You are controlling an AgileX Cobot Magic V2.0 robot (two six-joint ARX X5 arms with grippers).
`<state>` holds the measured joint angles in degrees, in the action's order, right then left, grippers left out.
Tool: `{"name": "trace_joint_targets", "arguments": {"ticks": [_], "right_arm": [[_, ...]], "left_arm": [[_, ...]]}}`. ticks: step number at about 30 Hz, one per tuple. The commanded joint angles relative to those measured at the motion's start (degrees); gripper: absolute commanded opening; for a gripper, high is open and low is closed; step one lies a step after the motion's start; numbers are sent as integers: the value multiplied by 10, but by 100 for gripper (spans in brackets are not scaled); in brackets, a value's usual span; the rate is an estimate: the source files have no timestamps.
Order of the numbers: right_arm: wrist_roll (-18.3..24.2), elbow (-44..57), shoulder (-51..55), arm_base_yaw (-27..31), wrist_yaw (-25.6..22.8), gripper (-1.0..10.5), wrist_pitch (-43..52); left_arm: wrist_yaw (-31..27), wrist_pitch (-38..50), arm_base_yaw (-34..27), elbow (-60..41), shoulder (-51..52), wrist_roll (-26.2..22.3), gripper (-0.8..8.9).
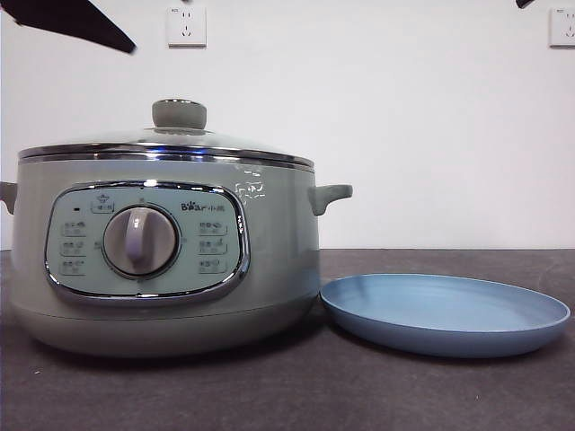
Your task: Take the pumpkin out from the steamer,put the pumpkin in the blue plate,close the lid
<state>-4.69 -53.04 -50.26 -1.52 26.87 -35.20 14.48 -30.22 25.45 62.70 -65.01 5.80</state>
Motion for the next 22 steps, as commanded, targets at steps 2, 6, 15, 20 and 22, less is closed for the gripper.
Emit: {"name": "trace_joint_targets", "arguments": {"ticks": [2, 6, 15, 20, 22], "right_arm": [[2, -2, 0, -1, 0, 409, -10], [3, -2, 0, -1, 0, 409, -23], [3, -2, 0, -1, 0, 409, -30], [3, -2, 0, -1, 0, 409, -31], [3, -2, 0, -1, 0, 409, -31]], "left_arm": [[-46, -7, 24, 28, -53, -42, 436], [-59, -8, 29, 41, -96, -57, 436], [-69, -22, 42, 41, -139, -74, 436], [-85, -20, 46, 41, -142, -75, 435], [-86, -21, 46, 41, -142, -76, 350]]}}
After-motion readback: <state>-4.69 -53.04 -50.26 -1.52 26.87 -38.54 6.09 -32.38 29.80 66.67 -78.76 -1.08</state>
